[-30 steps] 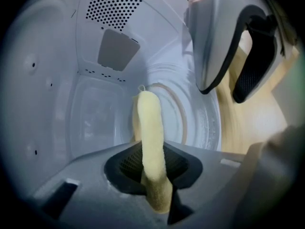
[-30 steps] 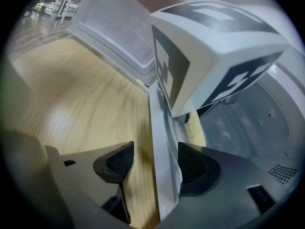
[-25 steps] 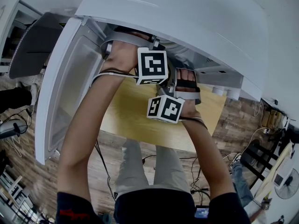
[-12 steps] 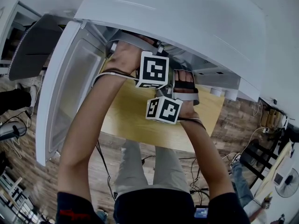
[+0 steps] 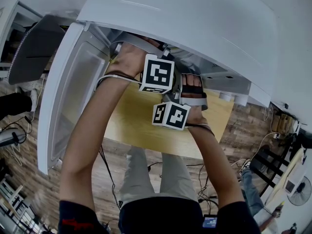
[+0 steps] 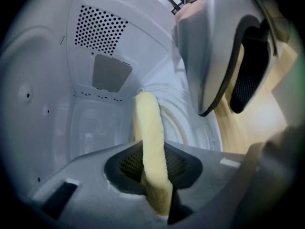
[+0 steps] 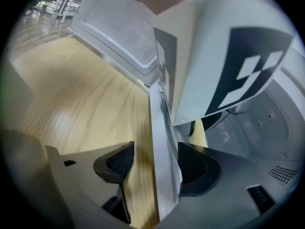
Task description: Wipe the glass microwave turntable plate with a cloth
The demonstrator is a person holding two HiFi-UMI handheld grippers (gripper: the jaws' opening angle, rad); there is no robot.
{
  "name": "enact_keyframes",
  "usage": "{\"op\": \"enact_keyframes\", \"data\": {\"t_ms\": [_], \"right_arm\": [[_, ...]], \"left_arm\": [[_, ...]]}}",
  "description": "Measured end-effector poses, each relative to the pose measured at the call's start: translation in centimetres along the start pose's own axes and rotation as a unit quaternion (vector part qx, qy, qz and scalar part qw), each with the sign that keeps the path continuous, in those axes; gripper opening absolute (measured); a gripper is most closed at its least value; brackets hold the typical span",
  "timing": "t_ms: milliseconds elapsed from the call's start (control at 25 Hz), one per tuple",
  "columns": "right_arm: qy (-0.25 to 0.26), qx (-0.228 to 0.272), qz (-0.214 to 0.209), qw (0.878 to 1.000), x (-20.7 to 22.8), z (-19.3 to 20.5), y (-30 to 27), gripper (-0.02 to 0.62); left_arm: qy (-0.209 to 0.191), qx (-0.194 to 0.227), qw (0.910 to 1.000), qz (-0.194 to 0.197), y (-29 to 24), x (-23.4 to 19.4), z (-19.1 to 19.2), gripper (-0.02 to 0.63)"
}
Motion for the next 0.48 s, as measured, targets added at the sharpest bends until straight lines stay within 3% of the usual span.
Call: {"op": "enact_keyframes", "data": {"t_ms": [480], "right_arm": [[0.003, 0.001, -0.002, 1.0, 0.0, 0.2, 0.0, 0.27]], "left_arm": [[0.023, -0.038, 0.999, 0.007, 0.5, 0.3, 1.6, 0.074]]}}
Point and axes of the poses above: the fingertips, and each gripper's own axes: y backward along the fingers, x to its right, z out of its underside, the point moved 10 cm from there along y, backward along the fingers, and after that the axes turned 2 degrees about x, right-handed, at the moved point
